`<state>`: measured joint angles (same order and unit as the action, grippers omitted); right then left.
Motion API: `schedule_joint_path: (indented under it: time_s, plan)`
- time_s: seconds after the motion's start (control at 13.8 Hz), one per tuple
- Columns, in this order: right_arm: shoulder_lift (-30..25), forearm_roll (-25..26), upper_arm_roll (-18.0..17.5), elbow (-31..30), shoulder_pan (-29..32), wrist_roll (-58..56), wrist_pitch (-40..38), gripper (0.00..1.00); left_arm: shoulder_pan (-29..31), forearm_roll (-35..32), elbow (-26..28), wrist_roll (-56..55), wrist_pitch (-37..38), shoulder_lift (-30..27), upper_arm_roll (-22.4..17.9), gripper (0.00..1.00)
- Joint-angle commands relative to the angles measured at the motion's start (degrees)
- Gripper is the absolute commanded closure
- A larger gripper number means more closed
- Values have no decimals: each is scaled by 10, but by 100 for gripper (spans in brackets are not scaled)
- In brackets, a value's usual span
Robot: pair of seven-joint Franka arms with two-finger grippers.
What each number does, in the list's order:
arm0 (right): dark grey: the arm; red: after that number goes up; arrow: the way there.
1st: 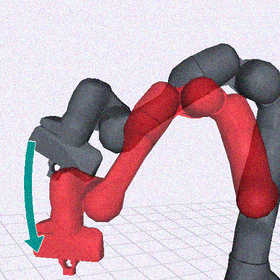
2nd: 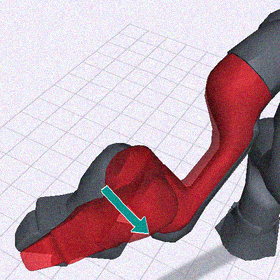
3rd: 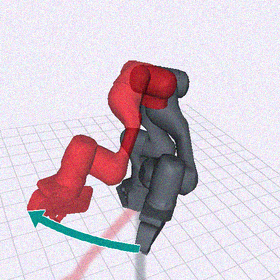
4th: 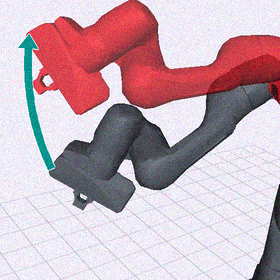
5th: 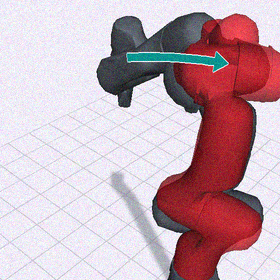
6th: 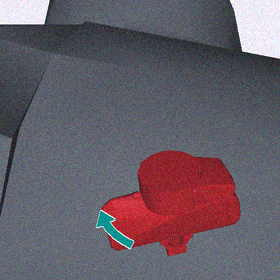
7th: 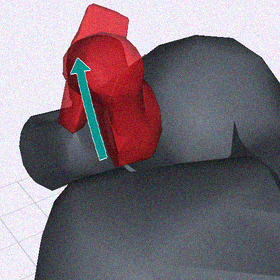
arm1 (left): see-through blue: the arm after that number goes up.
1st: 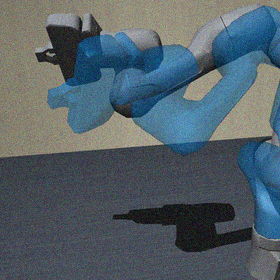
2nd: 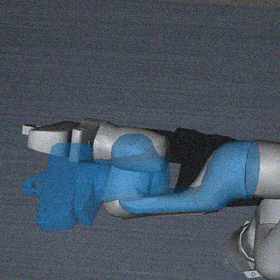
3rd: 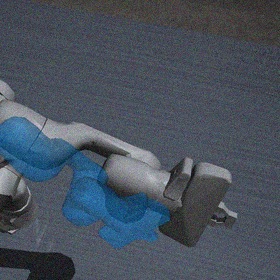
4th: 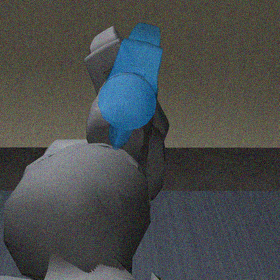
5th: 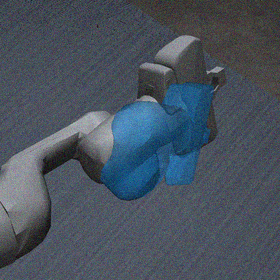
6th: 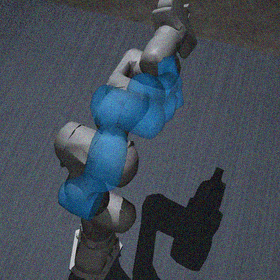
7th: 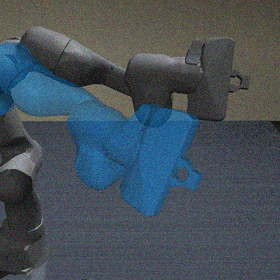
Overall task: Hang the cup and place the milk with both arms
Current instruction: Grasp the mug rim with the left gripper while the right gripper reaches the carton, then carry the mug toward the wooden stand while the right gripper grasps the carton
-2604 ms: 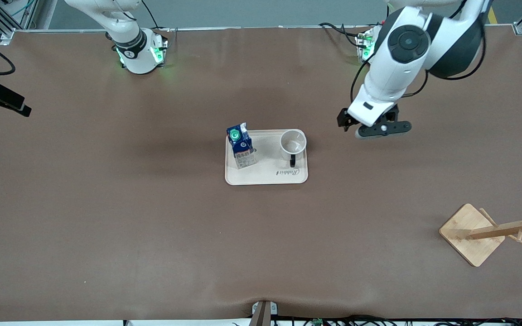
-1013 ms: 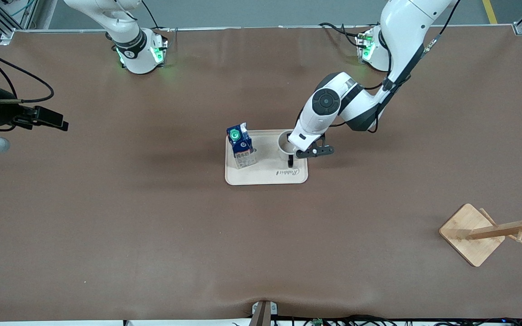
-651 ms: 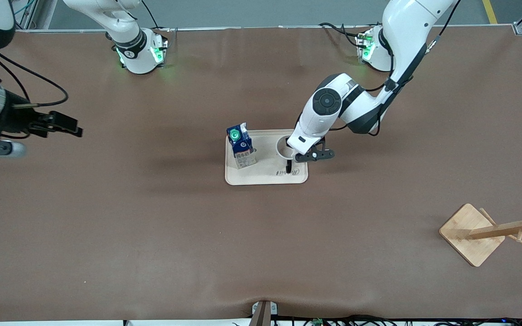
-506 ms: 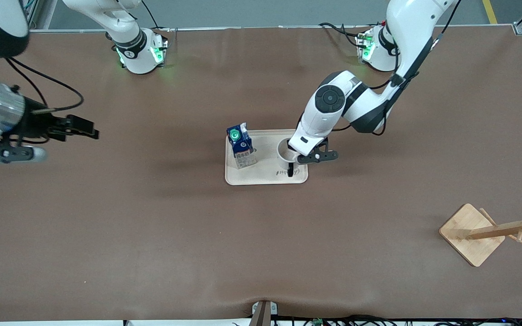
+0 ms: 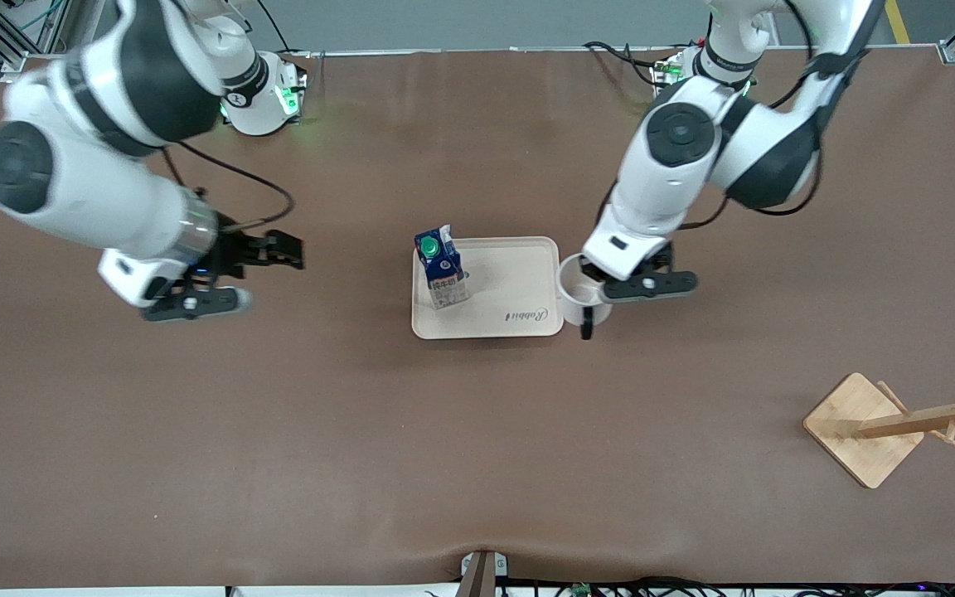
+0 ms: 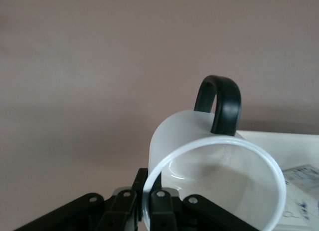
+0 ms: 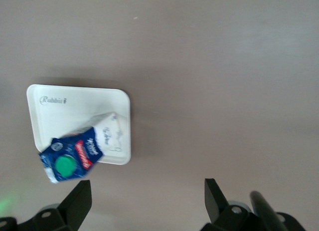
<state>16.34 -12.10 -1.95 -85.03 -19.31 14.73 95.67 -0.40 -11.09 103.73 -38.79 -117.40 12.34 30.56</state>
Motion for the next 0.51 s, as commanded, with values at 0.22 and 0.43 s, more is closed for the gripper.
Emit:
schedule_joint_path:
  time_s: [0.22,0.43]
  plan:
    - [77,-68,5,10,-82,21,66,0,111,0,-67,166,115,-48,5,100]
    - [99,-86,5,9,-102,20,75,0,162,0,-105,252,186,-50,6,100]
